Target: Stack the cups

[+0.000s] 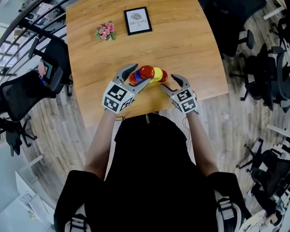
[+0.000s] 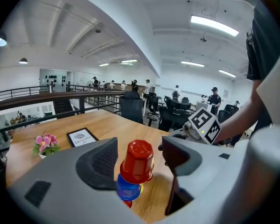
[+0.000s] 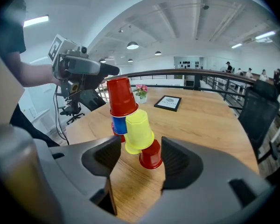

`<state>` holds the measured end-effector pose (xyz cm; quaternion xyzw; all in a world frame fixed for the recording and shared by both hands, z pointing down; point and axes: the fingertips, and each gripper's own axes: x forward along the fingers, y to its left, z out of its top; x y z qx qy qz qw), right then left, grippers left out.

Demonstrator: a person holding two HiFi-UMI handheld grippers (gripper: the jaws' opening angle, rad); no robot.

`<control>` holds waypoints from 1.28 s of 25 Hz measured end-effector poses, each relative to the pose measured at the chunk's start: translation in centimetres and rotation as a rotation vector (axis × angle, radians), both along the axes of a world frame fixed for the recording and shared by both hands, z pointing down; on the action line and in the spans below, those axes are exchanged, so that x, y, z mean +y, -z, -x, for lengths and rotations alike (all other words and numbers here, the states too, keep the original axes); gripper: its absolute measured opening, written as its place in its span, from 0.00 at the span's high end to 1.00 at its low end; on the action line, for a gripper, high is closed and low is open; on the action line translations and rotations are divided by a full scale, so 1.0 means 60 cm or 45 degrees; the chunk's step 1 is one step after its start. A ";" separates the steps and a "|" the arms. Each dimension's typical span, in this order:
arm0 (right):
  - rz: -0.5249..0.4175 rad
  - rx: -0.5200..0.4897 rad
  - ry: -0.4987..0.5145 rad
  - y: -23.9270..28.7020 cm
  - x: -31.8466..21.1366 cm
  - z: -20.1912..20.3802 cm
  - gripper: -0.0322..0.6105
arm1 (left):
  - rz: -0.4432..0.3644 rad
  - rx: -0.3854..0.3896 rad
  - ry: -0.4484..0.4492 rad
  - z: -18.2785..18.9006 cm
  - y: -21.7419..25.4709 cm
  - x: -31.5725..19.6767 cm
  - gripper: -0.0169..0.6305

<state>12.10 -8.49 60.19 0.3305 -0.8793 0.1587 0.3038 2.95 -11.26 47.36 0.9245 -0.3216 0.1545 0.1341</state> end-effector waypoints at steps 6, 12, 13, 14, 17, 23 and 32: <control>0.000 -0.048 0.017 0.012 0.028 -0.011 0.78 | -0.055 0.055 0.181 0.058 0.011 0.035 0.51; -0.042 -0.046 0.025 0.035 0.061 -0.010 0.94 | -0.018 0.095 0.267 0.103 -0.009 0.084 0.76; -0.051 -0.036 0.021 0.038 0.064 -0.010 0.94 | -0.009 0.102 0.282 0.110 -0.012 0.089 0.86; -0.056 -0.027 0.016 0.040 0.067 -0.010 0.94 | 0.002 0.105 0.293 0.116 -0.017 0.093 0.90; -0.059 -0.007 -0.012 0.045 0.079 -0.009 0.94 | 0.034 0.096 0.272 0.125 -0.028 0.105 0.94; -0.123 0.003 -0.086 0.072 0.104 0.004 0.94 | 0.006 0.052 0.149 0.132 -0.026 0.131 0.94; -0.173 -0.011 -0.211 0.094 0.139 0.030 0.94 | -0.031 0.064 0.053 0.155 -0.020 0.167 0.94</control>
